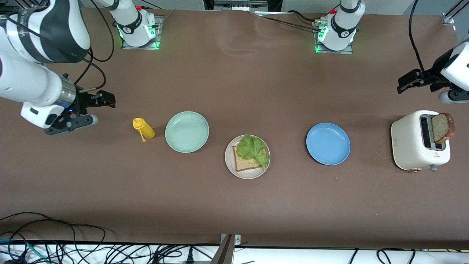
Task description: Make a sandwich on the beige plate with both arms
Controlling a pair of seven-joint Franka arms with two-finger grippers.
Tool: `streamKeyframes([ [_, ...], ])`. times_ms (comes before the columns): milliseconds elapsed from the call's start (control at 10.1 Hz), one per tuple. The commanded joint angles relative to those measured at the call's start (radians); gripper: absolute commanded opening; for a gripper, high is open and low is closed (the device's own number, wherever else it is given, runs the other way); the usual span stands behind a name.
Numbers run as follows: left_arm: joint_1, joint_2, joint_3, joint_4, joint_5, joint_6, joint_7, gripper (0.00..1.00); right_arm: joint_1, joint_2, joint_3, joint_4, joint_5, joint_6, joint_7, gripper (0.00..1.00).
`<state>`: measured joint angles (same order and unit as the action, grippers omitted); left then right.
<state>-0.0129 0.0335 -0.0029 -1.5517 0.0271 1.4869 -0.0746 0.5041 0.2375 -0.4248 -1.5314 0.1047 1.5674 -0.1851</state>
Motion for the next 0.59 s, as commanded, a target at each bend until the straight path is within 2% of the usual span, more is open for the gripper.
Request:
streamKeyframes([
  [0, -0.001, 0.013, 0.001, 0.033, -0.018, -0.025, -0.004, 1.00, 0.007, 0.002, -0.046, 0.026, -0.002, -0.026, -0.014, 1.00],
  [396, -0.002, 0.016, 0.001, 0.033, -0.018, -0.025, -0.004, 1.00, 0.017, -0.012, -0.045, 0.042, -0.016, -0.017, 0.015, 1.00],
  [496, -0.002, 0.016, 0.001, 0.033, -0.018, -0.025, -0.004, 1.00, 0.001, -0.036, 0.007, 0.031, -0.066, -0.012, 0.045, 1.00],
])
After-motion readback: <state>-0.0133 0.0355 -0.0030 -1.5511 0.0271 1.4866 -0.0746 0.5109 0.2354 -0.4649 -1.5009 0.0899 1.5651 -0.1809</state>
